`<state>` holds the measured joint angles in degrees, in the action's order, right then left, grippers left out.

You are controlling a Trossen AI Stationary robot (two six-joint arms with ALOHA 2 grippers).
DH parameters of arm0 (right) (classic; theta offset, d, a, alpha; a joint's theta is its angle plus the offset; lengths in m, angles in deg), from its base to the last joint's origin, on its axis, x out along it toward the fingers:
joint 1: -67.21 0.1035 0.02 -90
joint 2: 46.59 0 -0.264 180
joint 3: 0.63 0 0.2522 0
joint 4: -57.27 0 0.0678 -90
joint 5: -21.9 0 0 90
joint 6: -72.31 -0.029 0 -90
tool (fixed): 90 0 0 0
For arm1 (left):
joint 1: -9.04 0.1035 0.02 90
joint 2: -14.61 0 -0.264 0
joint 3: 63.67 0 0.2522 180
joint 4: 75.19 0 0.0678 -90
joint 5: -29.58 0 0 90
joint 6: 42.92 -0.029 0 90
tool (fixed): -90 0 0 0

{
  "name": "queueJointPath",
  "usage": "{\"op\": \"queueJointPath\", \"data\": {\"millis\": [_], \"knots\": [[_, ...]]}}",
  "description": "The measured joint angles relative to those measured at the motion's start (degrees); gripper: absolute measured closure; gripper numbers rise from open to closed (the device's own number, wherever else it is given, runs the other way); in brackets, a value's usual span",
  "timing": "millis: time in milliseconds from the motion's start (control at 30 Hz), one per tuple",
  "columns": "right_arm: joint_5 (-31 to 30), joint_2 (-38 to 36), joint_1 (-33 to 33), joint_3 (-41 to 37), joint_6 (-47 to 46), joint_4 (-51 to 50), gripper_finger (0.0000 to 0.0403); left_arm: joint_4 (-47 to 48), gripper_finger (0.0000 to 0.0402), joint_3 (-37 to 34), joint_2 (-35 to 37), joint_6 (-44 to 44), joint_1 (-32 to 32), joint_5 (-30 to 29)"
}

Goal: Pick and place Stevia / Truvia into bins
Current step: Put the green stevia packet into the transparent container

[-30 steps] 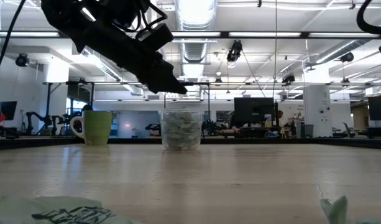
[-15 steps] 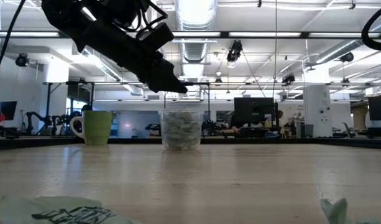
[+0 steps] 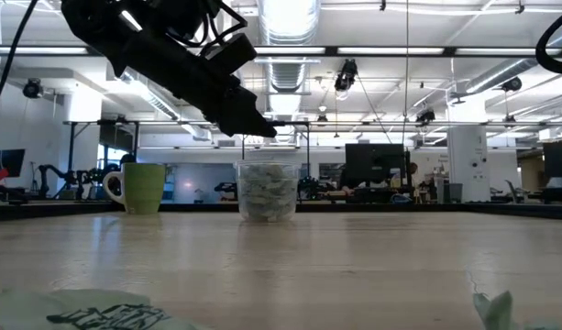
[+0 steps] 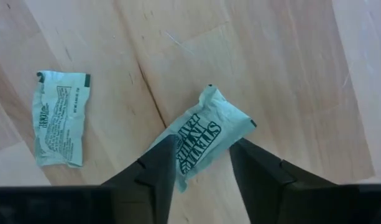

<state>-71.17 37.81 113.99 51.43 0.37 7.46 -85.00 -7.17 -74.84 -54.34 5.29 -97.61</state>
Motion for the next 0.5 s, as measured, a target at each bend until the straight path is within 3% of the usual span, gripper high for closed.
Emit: {"op": "queueJointPath", "data": {"millis": [267, 500], "knots": [[-1.18, 0.07, 0.0, -0.13, 0.69, -0.68, 0.0329, 0.0, 0.0223, 0.04, 0.0, 0.01, 0.0, -0.04], [-3.17, 0.22, 0.0, 0.19, 2.66, 0.47, 0.0367, -0.02, 0.0223, 0.04, 0.02, 0.02, 0.0, -0.18]]}}
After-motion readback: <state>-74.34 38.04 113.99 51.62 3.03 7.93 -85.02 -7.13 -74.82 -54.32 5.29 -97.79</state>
